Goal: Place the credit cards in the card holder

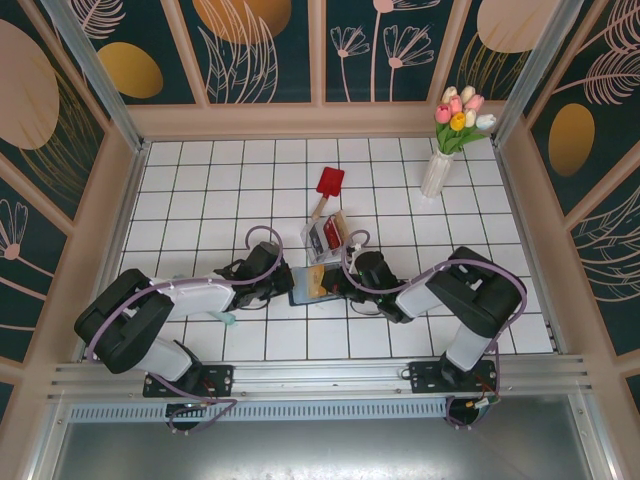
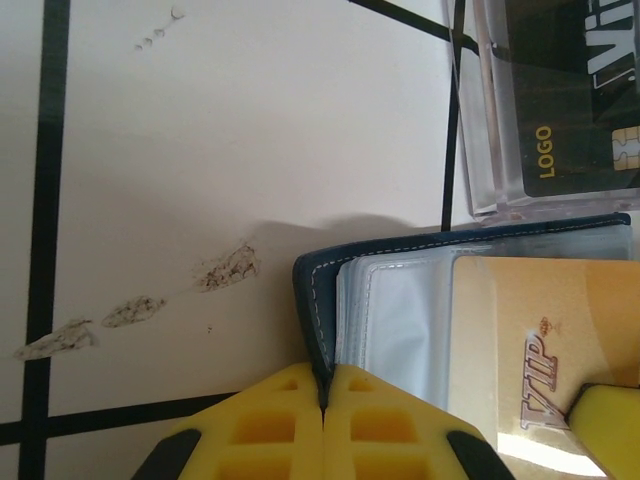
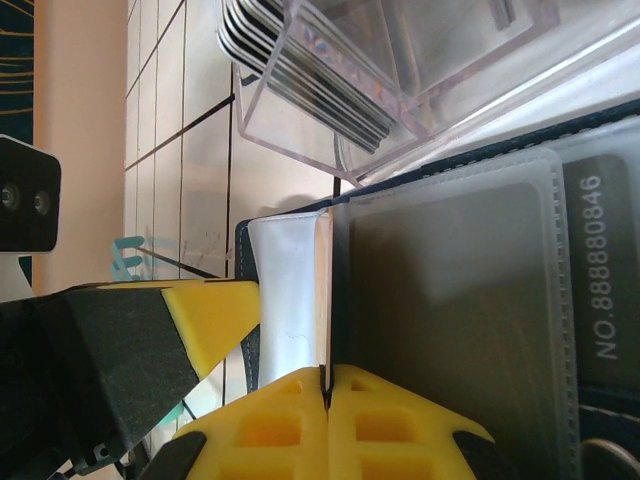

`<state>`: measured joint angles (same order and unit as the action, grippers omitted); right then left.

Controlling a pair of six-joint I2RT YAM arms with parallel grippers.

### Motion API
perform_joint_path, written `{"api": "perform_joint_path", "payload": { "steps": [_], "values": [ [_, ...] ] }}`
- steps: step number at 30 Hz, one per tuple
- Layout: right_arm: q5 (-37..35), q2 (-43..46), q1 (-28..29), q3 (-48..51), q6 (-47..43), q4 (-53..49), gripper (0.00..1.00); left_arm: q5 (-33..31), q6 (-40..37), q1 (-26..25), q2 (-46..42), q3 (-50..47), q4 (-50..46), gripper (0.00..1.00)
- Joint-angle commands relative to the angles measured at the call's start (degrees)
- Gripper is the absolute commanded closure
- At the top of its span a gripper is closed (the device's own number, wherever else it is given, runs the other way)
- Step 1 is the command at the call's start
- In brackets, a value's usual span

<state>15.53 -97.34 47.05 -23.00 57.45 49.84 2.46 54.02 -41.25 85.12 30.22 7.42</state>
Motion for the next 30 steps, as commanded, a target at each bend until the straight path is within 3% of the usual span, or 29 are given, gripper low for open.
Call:
{"api": "perform_joint_path", "payload": {
  "steps": [1,4,15,25,28,30],
  "values": [
    [2.5,1.0,0.6,0.9,0.7,-0.4,1.00,-2.1,-0.4,-0.3,0.5,-0.8,-5.4,1.00],
    [5.4,1.3,0.5,0.9,1.1,-0.7,1.00,-2.0,-0.4,-0.2,0.4,-0.7,-5.4,1.00],
    [5.2,-2.8,1.0,-2.8,2.8,-1.1,0.97,-1.1,-0.2,-0.3,-0.2,-1.2,-4.2,1.00],
    [-1.3,7.7,-0.2,-2.3,-3.0,-18.0,0.64,-1.2,-0.3,-0.3,0.0,-1.0,-4.4,1.00],
    [-0.4,8.1,-0.5,-3.2,-4.7,-20.6,0.65,-1.1,-0.6,-0.3,0.2,-0.8,-4.3,1.00],
    [0.7,7.4,-0.6,-3.8,-5.4,-20.2,0.72,-0.9,-0.7,-0.2,0.5,-0.6,-4.1,1.00]
  ]
}}
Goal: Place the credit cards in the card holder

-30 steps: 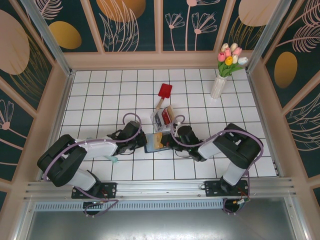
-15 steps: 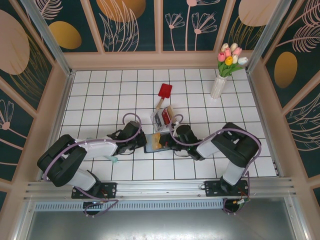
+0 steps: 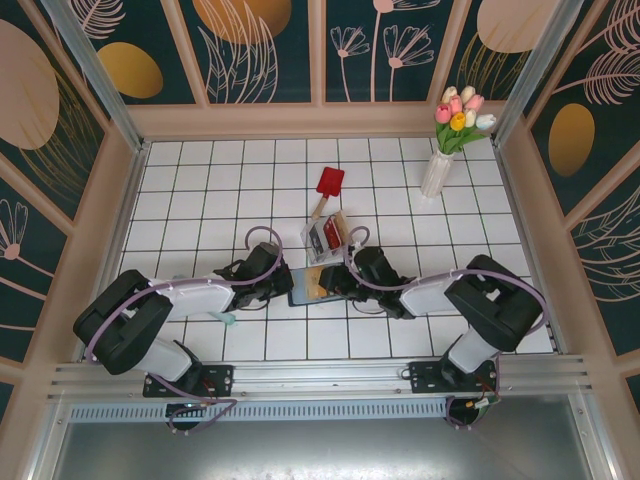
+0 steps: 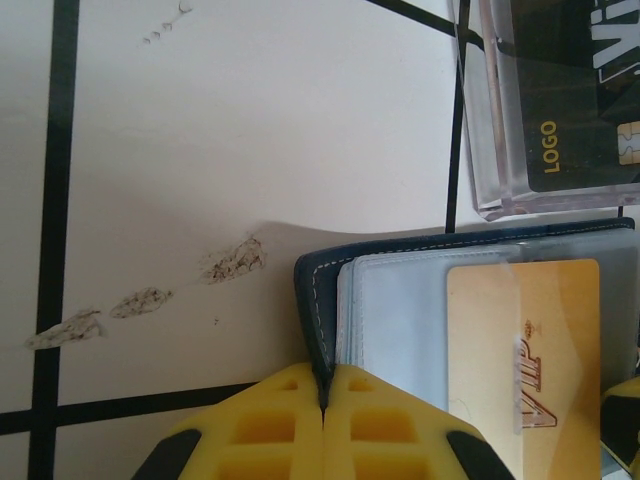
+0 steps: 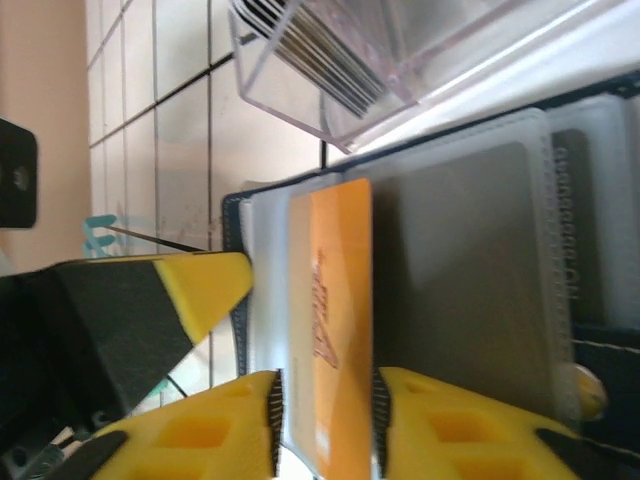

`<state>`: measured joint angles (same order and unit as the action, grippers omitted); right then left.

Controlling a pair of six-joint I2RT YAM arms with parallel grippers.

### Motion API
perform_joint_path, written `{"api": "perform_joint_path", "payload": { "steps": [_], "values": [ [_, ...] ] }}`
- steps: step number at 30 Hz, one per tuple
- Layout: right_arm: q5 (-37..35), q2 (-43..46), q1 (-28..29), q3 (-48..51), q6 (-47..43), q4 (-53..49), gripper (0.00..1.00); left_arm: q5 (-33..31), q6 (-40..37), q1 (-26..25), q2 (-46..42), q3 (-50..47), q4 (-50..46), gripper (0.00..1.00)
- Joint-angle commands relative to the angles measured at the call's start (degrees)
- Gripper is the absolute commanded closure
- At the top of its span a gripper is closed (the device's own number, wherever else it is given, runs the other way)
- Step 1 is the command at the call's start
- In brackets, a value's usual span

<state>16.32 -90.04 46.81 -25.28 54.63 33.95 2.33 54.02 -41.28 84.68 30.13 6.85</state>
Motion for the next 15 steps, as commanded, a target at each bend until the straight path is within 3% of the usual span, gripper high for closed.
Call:
{"api": "perform_joint_path", "payload": {
  "steps": [1,4,7,11,15],
  "values": [
    [0.6,-0.6,-0.4,-2.2,-2.7,-4.0,0.73,-0.6,-0.8,-0.3,1.0,-0.5,-3.4,1.00],
    [1.6,-2.9,-0.4,-4.0,-2.8,-3.9,0.74,-0.4,-0.6,-0.3,1.2,-0.5,-3.1,1.00],
    [2.6,-5.0,-0.3,-5.3,-3.3,-3.0,0.90,-0.3,-0.4,-0.2,1.1,-0.6,-2.8,1.00],
    [5.5,-7.1,-0.2,-7.8,-4.8,-3.0,0.93,-0.3,-0.4,-0.2,1.0,-0.7,-2.9,1.00],
    [8.0,-8.2,0.1,-9.0,-5.6,-3.1,0.89,-0.3,-0.3,-0.3,0.9,-0.8,-2.8,1.00]
  ]
}}
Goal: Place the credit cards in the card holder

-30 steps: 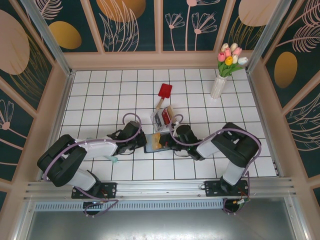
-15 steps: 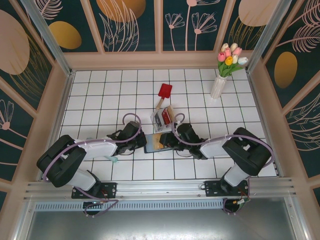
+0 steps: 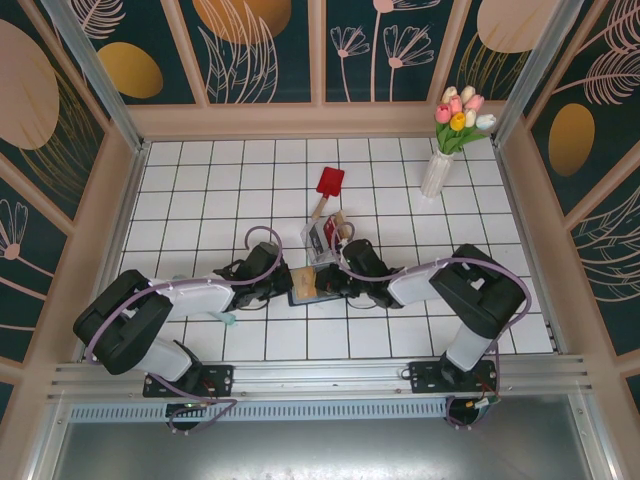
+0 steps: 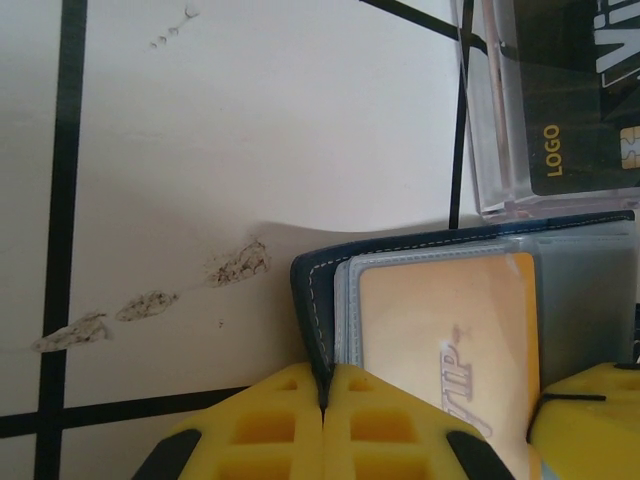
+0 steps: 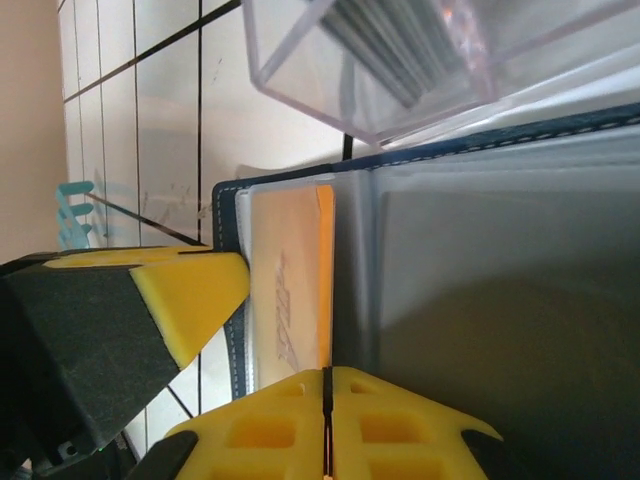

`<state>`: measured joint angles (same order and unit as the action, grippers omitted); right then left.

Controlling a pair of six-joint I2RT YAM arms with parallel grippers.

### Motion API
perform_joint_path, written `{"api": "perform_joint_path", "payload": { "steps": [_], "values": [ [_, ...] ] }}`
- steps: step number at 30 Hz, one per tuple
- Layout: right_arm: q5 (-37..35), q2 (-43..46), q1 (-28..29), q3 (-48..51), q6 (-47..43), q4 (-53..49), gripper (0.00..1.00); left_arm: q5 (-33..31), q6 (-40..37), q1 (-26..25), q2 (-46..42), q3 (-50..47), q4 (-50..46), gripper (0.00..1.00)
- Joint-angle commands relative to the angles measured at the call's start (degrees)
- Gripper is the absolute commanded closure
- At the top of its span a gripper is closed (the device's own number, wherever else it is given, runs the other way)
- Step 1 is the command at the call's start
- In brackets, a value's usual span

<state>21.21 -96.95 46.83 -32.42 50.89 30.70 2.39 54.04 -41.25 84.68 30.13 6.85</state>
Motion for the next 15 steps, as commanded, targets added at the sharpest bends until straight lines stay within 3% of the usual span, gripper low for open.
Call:
{"api": "perform_joint_path", "payload": {
  "steps": [1,9,15],
  "values": [
    [3.1,-1.3,0.2,-2.0,-1.8,0.1,0.89,-0.4,-0.3,-0.3,1.0,-0.9,-2.7,1.00],
    [3.5,1.0,0.3,-2.9,-3.2,-3.0,0.83,-1.2,-0.2,-0.3,0.3,-0.8,-3.0,0.99],
    [-9.3,13.8,-0.4,-4.6,-10.5,-21.4,0.66,-4.3,0.4,-0.3,-2.6,-0.9,-5.9,0.90]
  ]
}}
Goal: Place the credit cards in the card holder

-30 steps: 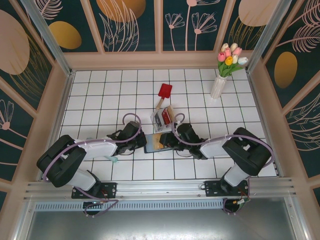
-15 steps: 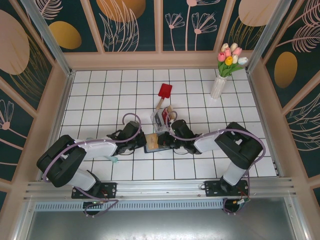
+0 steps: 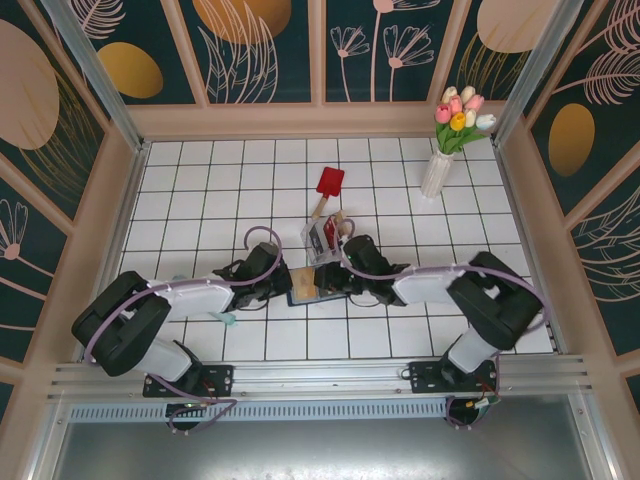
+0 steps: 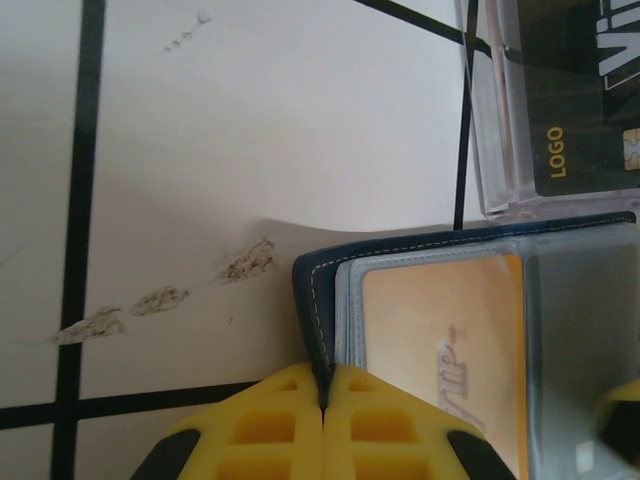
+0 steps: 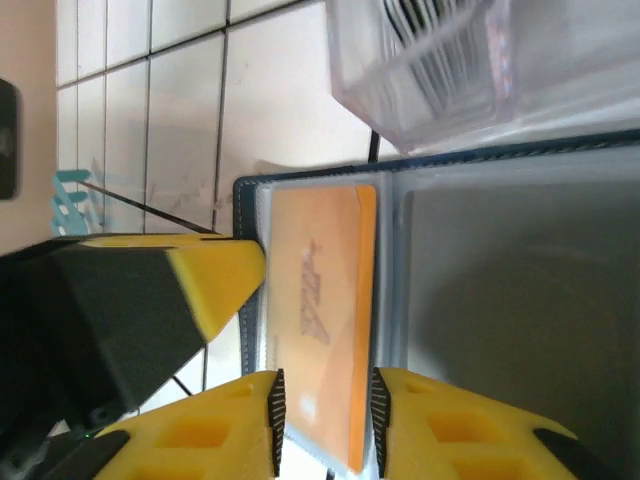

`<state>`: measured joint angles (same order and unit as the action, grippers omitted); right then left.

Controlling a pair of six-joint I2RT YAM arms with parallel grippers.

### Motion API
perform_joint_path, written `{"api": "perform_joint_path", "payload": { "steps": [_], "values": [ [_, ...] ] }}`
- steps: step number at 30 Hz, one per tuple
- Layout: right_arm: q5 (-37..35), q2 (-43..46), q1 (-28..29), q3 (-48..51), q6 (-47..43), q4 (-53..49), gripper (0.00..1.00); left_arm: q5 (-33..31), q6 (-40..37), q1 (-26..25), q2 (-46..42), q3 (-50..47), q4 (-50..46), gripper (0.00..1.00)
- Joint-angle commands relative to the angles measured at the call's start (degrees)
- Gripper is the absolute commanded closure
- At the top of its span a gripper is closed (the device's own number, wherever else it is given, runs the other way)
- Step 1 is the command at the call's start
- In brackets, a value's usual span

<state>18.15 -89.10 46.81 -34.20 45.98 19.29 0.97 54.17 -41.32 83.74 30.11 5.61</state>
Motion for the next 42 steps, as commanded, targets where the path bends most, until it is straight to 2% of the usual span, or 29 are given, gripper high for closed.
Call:
{"api": "perform_joint_path", "payload": {
  "steps": [1,4,7,9,13,16,20,30,42],
  "values": [
    [-9.1,8.2,-0.5,-4.0,-7.5,-14.0,0.64,-3.4,0.5,-0.2,-2.4,-0.9,-5.1,0.86],
    [-17.5,12.9,-1.3,-8.5,-14.3,-24.5,0.58,-4.7,0.6,-0.2,-4.6,-0.3,-6.4,0.79],
    [-24.4,13.7,-3.8,-13.8,-21.7,-32.4,0.55,-6.3,0.6,-0.2,-6.4,0.5,-7.7,0.69],
    [-25.5,12.1,-5.3,-17.3,-26.1,-34.9,0.53,-7.2,0.5,-0.2,-7.2,1.3,-8.8,0.62],
    [-25.5,5.7,-6.5,-24.2,-32.5,-38.1,0.55,-8.9,0.8,-0.2,-8.0,3.1,-10.3,0.56],
    [-28.3,-0.2,-6.5,-29.2,-34.0,-40.4,0.57,-8.7,1.0,0.0,-7.7,4.5,-8.5,0.51],
    [-28.0,-6.1,-5.6,-34.0,-36.2,-41.6,0.60,-6.6,1.0,1.2,-4.9,7.2,-6.0,0.49],
    [-37.5,-16.9,-1.7,-42.1,-37.8,-45.3,0.60,-1.9,2.3,3.8,1.2,10.9,-0.6,0.47],
    [-48.4,-22.8,1.3,-45.0,-40.3,-47.3,0.60,-1.0,3.1,4.8,2.9,10.8,0.9,0.46]
  ]
}}
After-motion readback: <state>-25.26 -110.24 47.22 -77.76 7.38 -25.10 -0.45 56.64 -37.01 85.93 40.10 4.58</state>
